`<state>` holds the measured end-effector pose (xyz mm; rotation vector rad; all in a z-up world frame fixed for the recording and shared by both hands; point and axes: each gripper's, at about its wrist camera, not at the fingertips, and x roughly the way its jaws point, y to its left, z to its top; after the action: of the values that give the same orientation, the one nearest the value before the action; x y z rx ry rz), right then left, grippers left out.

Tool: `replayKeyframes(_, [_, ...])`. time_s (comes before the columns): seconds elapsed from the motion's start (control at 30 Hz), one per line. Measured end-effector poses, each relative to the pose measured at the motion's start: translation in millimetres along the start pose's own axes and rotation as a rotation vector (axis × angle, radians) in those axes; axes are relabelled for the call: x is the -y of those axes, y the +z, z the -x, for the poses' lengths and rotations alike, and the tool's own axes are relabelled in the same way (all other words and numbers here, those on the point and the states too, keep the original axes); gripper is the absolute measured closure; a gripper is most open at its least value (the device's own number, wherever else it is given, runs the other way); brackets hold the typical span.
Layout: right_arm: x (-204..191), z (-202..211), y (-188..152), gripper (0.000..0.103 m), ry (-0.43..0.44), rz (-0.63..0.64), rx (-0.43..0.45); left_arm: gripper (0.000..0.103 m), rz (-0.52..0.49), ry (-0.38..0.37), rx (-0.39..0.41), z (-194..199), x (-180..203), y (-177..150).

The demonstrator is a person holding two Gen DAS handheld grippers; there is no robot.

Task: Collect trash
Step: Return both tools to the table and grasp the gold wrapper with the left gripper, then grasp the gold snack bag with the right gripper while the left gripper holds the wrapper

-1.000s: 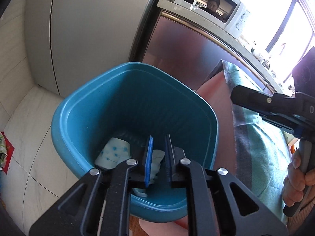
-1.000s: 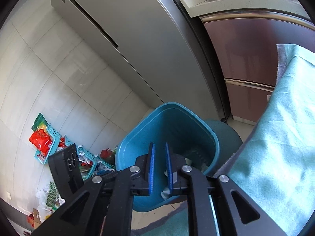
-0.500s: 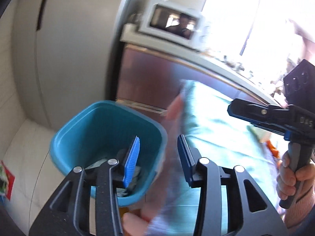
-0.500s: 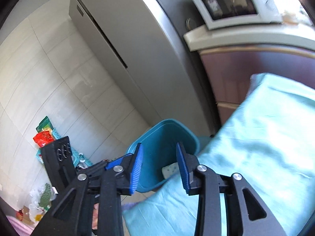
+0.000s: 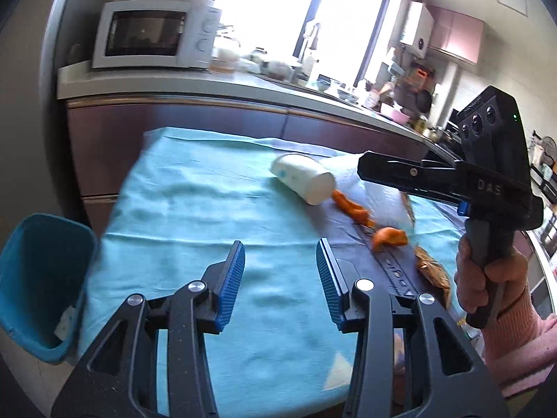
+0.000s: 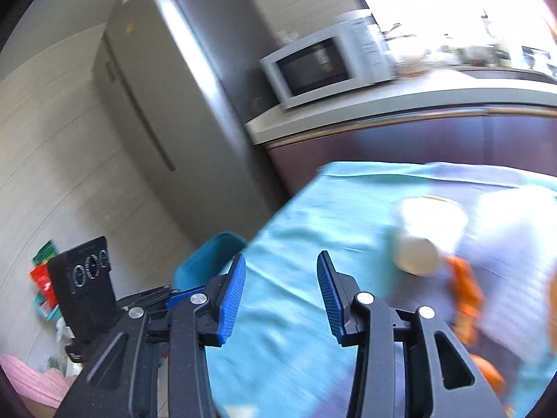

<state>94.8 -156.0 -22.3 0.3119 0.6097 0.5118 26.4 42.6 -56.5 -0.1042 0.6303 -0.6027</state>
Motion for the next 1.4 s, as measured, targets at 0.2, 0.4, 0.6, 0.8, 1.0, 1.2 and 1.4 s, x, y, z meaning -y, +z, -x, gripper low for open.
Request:
replayKeyframes(0.2, [48.1,53.9,-14.4,0.059,-0.158,-0.086,0.087,0.054,-0.070,-0.210,-0.102,-39.9,69.7,-11.0])
replayKeyframes(0.4, [89.7,86.4,-26.5,0.058,-0.247,-0.156,0.135,0.052,-0.114,-0.356,-0.225,-78.5,120.9,-26.9])
replayKeyframes(0.6, [113.0,99.9,-39.6,0.058,-0.264,-0.201,0.146,0.052,-0.097,-0.451,-0.336,-111.7,149.2,-39.0])
replayKeyframes(0.8, [123.7,102.7,-43.3,0.058,-0.265,-0.217,0.146,0.053,-0.051,-0.503,-0.411,-139.3,158.4,-41.8])
replayKeyframes(1.0, [137.0,98.1,-40.4,0.053,-0.288,-0.227,0.141,0.075,-0.006,-0.526,-0.435,-152.2,159.1,-37.6])
replayKeyframes(1.2, [157.6,90.8,-32.9,0.051,-0.319,-0.238,0.121,0.087,0.025,-0.519,-0.438,-154.0,149.1,-35.0])
replayKeyframes(1.4, [181.0,82.1,-18.5,0.047,-0.314,-0.253,0.085,0.090,0.019,-0.500,-0.401,-144.0,142.6,-28.0])
